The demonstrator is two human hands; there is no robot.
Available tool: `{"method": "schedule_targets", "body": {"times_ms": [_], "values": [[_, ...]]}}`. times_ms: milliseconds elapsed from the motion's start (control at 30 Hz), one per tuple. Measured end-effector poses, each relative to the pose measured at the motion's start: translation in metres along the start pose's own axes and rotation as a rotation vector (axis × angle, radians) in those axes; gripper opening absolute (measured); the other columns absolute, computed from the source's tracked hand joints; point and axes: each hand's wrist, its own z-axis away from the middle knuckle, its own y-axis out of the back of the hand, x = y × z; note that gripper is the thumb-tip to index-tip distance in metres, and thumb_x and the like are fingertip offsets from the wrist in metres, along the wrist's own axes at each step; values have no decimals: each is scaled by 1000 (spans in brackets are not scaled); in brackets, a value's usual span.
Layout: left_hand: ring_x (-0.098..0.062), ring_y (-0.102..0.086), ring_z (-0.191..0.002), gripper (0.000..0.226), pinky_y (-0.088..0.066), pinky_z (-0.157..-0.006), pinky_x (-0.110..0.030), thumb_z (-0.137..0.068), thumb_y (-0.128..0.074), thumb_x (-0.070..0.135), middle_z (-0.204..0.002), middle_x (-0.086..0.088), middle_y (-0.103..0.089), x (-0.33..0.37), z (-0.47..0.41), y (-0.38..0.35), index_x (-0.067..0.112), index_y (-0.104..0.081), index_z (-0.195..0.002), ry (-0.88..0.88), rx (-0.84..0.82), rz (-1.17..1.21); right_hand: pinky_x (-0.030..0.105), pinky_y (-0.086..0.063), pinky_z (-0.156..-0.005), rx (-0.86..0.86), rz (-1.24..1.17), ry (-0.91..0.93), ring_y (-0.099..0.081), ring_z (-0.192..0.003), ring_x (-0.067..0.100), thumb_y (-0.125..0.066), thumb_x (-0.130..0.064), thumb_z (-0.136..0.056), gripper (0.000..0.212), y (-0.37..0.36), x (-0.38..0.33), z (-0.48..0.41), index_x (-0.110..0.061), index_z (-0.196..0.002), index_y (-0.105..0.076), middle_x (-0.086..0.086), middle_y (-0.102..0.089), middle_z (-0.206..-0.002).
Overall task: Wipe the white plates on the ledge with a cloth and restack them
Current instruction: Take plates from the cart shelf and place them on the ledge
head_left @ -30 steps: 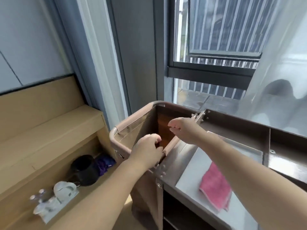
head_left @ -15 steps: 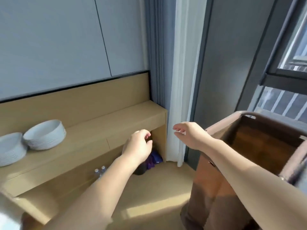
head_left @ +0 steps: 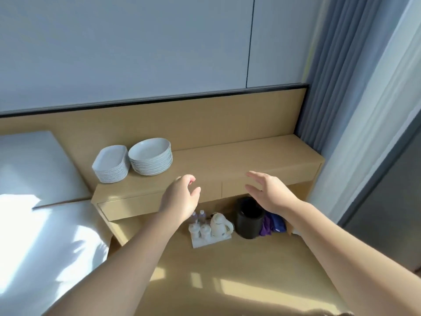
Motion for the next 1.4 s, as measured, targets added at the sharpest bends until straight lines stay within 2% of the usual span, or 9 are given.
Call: {"method": "schedule_targets", "body": {"times_ms": [133,367,467,667,867,967,1167,1300,1400], "values": [[-17,-52,-119,38,-37,-97,-27,-95,-56,31,-131,2,-55,-41,-42,1,17,-52,-130,141,55,46,17,-25,-104,-76,-92,39,-38,-139,15,-47,-39,-100,53,-33,0,-73,-17,-148,-39,-1,-42,-151],[-14,-53,-117,39,-39,-98,-26,-94,-57,32,-128,2,-57,-94,-102,-2,19,-53,-130,382,188,190,33,-34,-112,-294,-200,65,-42,-137,22,-39,-47,-101,59,-77,-7,-195,-16,-150,-33,6,-41,-152],[-15,-56,-117,39,-44,-100,-34,-94,-57,34,-129,2,-57,-115,-126,0,20,-53,-130,456,229,233,33,-36,-108,-321,-234,63,-45,-134,24,-39,-46,-101,57,-94,-17,-234,-16,-150,-34,9,-44,-149],[-14,-53,-120,37,-39,-91,-24,-95,-55,34,-127,3,-58,-170,-186,5,16,-54,-127,497,264,213,33,-41,-103,-354,-296,16,-51,-127,24,-43,-44,-100,55,-142,-45,-314,-16,-147,-37,10,-49,-144],[-16,-54,-115,41,-40,-91,-27,-94,-56,39,-124,3,-58,-242,-249,8,15,-52,-127,492,206,193,32,-43,-97,-320,-299,-98,-53,-123,22,-42,-46,-100,56,-201,-80,-379,-19,-148,-36,8,-49,-143],[-16,-52,-120,46,-44,-97,-33,-94,-54,41,-127,3,-58,-268,-280,13,14,-51,-130,476,153,202,33,-43,-97,-306,-305,-153,-51,-126,23,-40,-50,-99,60,-223,-103,-404,-19,-150,-30,6,-47,-145],[-15,-57,-109,40,-51,-91,-37,-93,-53,43,-115,7,-60,-303,-329,16,21,-47,-125,498,93,241,24,-38,-63,-278,-310,-181,-53,-94,18,-41,-39,-102,41,-252,-125,-448,-16,-136,-39,-5,-57,-109],[-13,-54,-114,53,-47,-98,-41,-87,-52,53,-122,9,-57,-314,-344,5,23,-44,-131,561,56,324,29,-38,-70,-310,-310,-199,-57,-98,21,-41,-40,-101,37,-268,-121,-477,-16,-130,-42,-1,-61,-111],[-11,-54,-113,60,-48,-98,-42,-82,-52,61,-120,11,-57,-315,-349,-4,28,-44,-131,623,82,380,30,-39,-67,-344,-318,-211,-57,-94,20,-43,-40,-101,36,-272,-116,-493,-18,-129,-44,-3,-61,-107]]}}
